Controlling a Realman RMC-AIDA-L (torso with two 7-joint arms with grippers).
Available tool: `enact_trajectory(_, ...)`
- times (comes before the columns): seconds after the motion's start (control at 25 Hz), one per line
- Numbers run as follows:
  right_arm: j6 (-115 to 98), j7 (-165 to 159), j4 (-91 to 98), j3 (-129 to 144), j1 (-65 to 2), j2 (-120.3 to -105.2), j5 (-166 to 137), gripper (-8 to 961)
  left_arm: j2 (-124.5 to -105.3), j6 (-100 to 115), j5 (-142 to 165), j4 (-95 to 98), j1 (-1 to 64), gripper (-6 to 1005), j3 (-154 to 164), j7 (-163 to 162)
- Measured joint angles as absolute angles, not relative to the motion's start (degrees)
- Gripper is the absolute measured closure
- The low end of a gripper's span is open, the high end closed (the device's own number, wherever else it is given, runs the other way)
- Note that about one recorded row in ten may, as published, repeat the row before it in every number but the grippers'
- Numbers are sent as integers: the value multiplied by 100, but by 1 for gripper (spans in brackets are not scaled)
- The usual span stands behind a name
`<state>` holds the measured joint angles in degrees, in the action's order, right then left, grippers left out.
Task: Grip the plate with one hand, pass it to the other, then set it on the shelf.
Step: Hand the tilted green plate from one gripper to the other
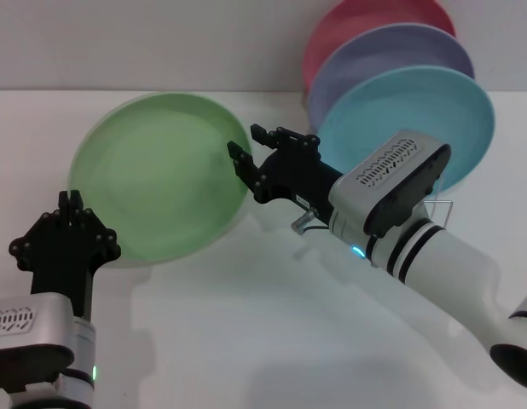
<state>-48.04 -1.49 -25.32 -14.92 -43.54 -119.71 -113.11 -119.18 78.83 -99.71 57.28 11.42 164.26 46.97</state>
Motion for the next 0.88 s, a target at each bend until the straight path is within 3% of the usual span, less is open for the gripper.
enact_trajectory(0.4,-4794,-182,-2522,-1503,-4377,-11971,-11311,577,-11918,7843,-9976,5718,1152,922,16418,4670)
enact_trajectory(0.48,-4793,-182,-2522,-1503,-4377,-11971,-11311,690,-11918,7842,-9976,5716,1153,921,16415,4669)
enact_trajectory(0.88,-4789,-185,-2528,-1503,-4377,-11971,-11311,689,-11918,7841,-9976,5710,1152,920,16402,4686)
